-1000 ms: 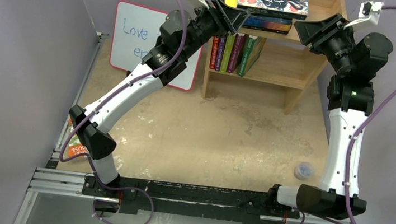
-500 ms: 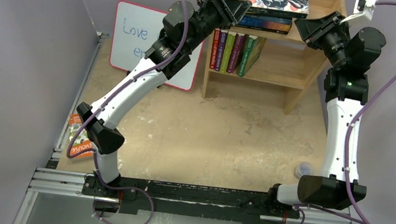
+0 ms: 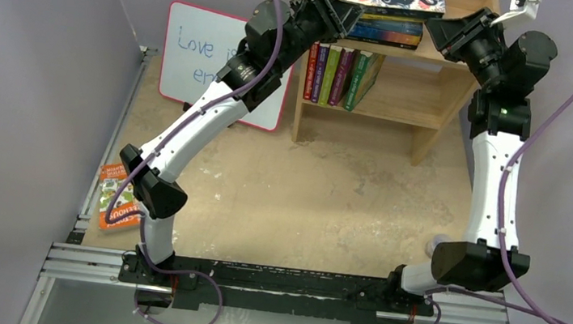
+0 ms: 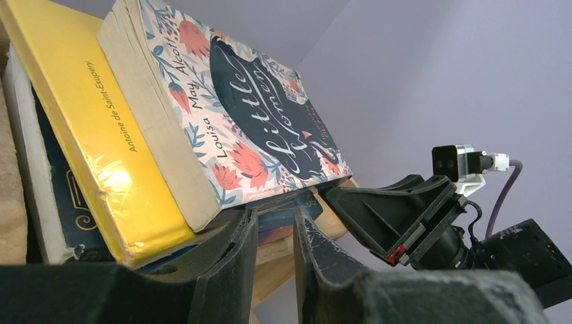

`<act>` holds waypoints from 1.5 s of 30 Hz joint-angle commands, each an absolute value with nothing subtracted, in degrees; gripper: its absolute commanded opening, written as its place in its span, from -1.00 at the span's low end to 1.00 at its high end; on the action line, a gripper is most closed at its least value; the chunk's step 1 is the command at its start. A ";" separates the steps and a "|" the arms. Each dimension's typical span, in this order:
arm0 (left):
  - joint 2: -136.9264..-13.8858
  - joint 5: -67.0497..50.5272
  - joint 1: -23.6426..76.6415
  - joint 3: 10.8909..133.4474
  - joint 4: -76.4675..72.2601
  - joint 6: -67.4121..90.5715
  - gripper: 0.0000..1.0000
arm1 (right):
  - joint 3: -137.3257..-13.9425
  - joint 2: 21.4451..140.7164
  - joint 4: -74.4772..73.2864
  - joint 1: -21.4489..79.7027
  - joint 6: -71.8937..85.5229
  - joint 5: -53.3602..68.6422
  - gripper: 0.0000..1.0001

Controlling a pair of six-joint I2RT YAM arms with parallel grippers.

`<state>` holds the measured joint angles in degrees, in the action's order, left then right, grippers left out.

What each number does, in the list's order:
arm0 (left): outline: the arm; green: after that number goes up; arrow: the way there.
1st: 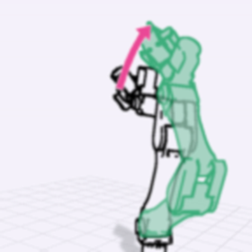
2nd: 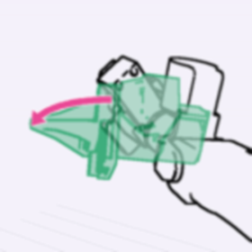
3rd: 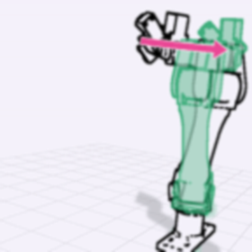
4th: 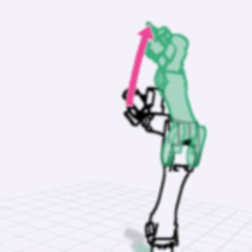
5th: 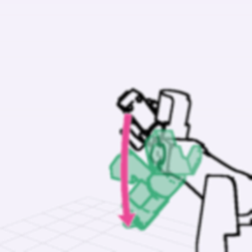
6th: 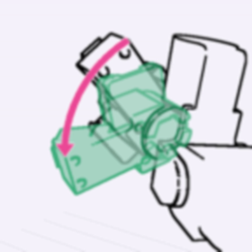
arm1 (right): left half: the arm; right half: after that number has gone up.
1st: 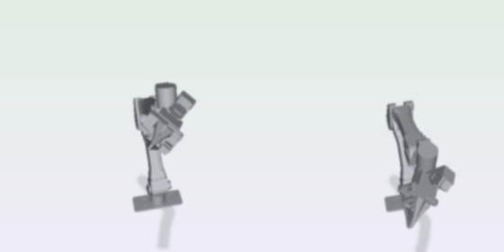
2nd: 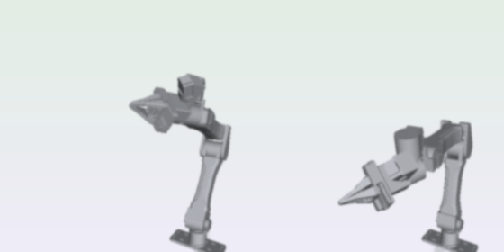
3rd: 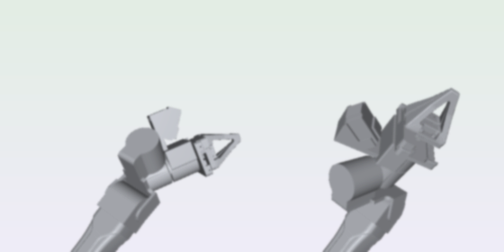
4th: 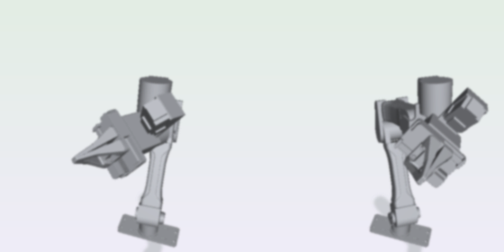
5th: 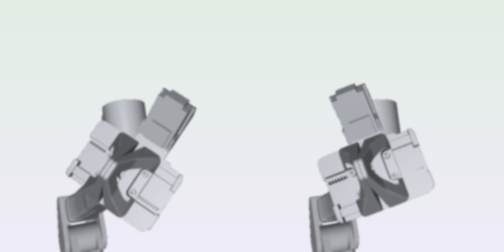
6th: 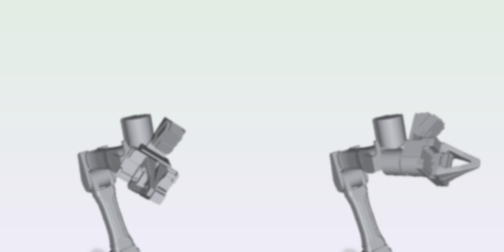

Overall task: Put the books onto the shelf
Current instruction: Adjust the book on the shelf.

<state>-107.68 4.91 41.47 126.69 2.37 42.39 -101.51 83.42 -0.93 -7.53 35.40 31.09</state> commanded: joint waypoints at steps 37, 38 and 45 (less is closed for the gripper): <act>-98.93 4.82 36.68 120.75 2.86 37.65 0.46 | -112.15 91.80 11.64 -9.02 45.19 37.63 0.77; -99.36 4.21 36.43 121.01 2.53 37.88 0.46 | -111.82 91.88 12.58 -9.04 46.07 38.48 0.76; -101.40 1.85 35.50 123.25 1.71 38.80 0.45 | -108.56 91.18 18.53 -9.08 51.94 43.71 0.75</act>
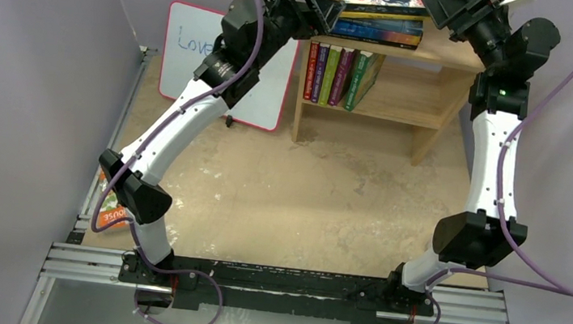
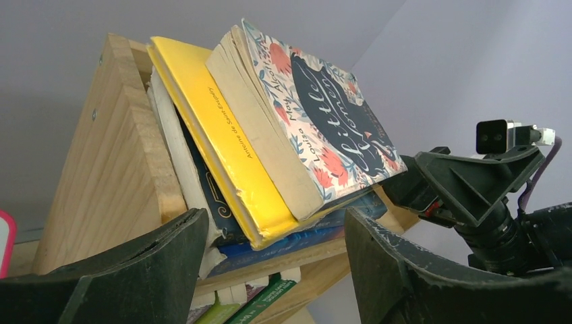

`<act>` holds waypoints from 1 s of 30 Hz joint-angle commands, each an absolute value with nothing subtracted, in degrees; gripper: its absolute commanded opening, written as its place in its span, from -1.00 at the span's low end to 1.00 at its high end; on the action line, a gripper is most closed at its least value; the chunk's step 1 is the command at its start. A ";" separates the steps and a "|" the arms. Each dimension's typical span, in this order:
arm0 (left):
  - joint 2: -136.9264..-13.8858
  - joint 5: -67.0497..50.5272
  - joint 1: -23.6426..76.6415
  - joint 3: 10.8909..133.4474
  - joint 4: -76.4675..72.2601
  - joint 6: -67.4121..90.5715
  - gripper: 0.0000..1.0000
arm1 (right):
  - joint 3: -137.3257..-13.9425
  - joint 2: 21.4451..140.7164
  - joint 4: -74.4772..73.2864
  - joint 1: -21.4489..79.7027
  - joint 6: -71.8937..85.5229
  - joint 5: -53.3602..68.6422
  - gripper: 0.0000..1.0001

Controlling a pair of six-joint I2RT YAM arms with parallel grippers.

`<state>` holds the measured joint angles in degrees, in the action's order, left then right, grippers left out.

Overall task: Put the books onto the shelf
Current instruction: Adjust the book on the shelf.

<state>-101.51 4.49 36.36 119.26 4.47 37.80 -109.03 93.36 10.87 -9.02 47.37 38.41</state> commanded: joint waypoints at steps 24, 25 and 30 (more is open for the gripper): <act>-107.40 -3.84 32.25 128.84 2.26 41.83 0.42 | -98.53 82.83 25.11 -9.12 60.12 47.11 0.76; -107.41 -4.06 32.21 128.85 2.11 41.93 0.42 | -98.46 82.80 25.11 -9.14 60.23 47.23 0.75; -107.33 -4.35 31.97 128.84 2.08 41.66 0.41 | -99.06 82.52 21.19 -9.14 56.86 46.56 0.75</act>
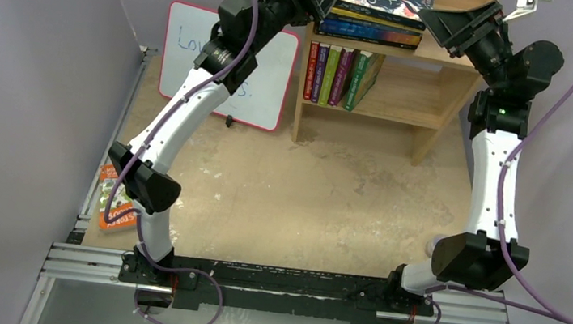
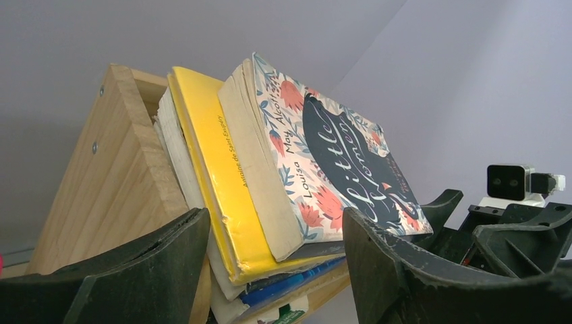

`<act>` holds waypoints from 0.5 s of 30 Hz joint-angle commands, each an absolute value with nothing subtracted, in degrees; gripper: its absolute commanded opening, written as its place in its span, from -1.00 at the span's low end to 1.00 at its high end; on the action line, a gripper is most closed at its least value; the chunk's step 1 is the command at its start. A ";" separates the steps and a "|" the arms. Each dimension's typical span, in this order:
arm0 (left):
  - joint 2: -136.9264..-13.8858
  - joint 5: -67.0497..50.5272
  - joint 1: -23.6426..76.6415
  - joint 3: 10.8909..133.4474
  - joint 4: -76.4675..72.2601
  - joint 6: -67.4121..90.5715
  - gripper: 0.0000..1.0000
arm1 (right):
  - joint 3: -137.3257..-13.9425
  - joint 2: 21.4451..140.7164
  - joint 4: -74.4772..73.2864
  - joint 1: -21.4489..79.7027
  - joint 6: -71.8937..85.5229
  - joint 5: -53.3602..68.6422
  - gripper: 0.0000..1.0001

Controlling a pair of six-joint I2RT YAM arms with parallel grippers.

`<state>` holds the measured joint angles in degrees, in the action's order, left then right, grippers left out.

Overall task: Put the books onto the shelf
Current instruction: Adjust the book on the shelf.

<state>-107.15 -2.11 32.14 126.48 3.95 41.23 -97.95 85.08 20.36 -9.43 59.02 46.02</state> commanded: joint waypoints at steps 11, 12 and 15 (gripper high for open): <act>-94.57 5.79 24.65 122.42 10.19 34.41 0.47 | -101.63 74.20 1.32 -9.14 34.67 29.28 0.76; -92.75 8.10 24.46 121.28 12.23 32.54 0.48 | -100.57 73.26 1.52 -9.14 34.49 30.20 0.76; -85.97 17.70 24.35 113.78 20.65 28.11 0.49 | -96.64 69.79 1.15 -9.10 32.20 32.84 0.75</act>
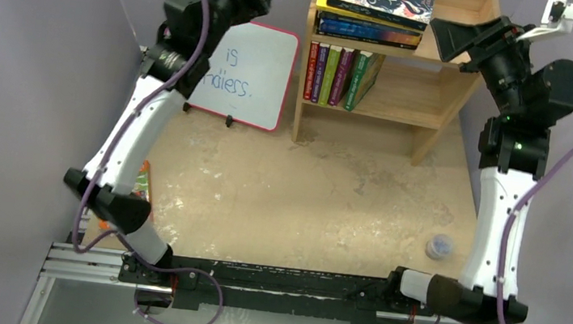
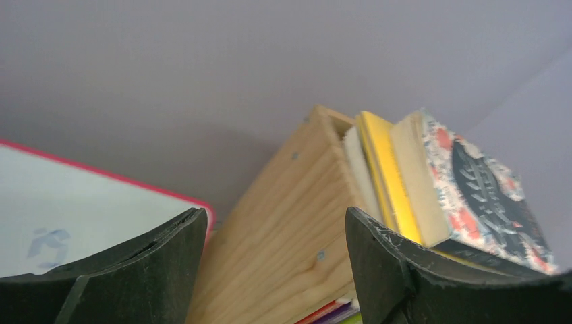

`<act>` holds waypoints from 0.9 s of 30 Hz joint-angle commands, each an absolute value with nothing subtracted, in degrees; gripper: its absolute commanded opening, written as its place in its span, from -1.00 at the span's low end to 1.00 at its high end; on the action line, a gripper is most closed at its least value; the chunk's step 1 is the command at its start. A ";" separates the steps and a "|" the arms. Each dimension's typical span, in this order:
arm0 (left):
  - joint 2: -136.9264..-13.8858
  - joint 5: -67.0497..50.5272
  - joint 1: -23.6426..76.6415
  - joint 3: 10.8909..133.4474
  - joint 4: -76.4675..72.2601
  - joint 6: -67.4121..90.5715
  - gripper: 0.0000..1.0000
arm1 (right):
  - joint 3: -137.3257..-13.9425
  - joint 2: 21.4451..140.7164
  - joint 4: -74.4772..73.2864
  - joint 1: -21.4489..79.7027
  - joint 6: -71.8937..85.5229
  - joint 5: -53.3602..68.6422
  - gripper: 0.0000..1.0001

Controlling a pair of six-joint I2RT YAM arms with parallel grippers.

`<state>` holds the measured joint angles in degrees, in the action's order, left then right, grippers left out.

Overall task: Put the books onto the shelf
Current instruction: Adjust the book on the shelf, then move the book to the center of the board.

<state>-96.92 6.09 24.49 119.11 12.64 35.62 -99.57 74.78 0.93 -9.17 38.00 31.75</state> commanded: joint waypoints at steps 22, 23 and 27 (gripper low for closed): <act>-82.92 39.19 -17.85 67.00 43.87 39.72 0.67 | -59.31 50.49 -3.22 -5.00 32.58 42.25 0.60; -84.76 39.33 -19.01 67.17 43.83 40.12 0.67 | -58.21 50.15 -3.26 -4.49 32.55 41.67 0.59; -85.82 33.63 -23.82 63.88 39.22 40.18 0.68 | -56.17 49.66 -4.48 -2.86 31.71 39.67 0.59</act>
<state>-86.43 40.16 -20.10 66.26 44.80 37.67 -56.97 50.74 -4.93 -4.10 32.34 41.12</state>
